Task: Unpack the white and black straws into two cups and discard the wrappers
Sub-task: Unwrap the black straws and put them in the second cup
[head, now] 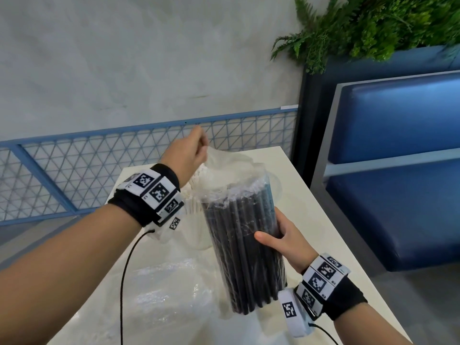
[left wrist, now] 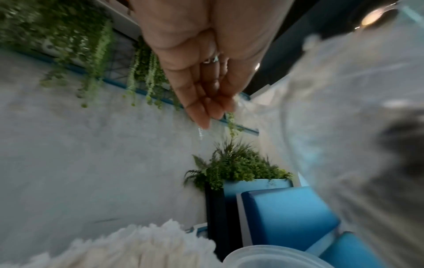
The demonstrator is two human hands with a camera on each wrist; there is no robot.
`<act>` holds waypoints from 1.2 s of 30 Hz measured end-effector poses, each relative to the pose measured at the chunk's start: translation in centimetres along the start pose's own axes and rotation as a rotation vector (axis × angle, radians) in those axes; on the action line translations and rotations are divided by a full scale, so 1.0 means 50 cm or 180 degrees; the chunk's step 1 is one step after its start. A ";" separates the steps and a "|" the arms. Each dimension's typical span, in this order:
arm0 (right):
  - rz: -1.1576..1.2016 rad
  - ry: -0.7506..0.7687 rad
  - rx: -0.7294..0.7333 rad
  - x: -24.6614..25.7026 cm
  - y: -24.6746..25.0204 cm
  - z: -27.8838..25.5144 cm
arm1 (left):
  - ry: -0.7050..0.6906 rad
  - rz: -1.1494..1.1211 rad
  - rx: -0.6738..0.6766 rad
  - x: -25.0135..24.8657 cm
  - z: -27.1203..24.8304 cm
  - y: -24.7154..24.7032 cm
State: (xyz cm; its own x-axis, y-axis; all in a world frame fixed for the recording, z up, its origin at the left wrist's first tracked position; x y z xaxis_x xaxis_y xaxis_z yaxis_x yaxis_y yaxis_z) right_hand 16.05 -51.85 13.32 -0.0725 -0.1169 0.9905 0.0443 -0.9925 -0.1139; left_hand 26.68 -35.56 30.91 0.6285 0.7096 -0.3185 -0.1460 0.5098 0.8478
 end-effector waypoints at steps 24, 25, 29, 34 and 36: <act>0.0799 0.0266 -0.0168 0.016 -0.007 0.022 | 0.1102 -0.2118 0.0496 -0.015 -0.194 -0.184; 0.0726 0.0321 -0.0220 0.018 -0.007 0.024 | 0.1128 -0.2048 0.0349 -0.010 -0.194 -0.179; 0.0236 0.1100 -0.1544 0.075 0.045 0.016 | 0.0899 -0.1416 0.0298 0.008 -0.186 -0.135; -0.0535 0.1676 -0.1104 0.152 0.033 0.027 | 0.0621 -0.0522 0.0831 0.021 -0.195 -0.149; -0.1352 0.1487 -0.0596 0.138 0.007 0.042 | 0.0640 -0.0469 0.0902 0.024 -0.202 -0.161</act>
State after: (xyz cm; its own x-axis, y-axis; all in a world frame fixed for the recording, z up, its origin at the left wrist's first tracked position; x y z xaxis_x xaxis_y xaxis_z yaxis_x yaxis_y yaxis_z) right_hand 17.64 -52.94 20.29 -0.4723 0.3250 0.8193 -0.2546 -0.9402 0.2261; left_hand 20.88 -33.93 19.41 0.4605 0.7343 -0.4987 0.1696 0.4787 0.8614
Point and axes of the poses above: each hand's wrist, its own z-axis towards the middle knuckle, its own y-axis out of the back of the hand, x = y × z, the point moved 6 cm from there along z, towards the middle knuckle, and after that the axes turned 3 degrees about z, right-handed, at the moved point
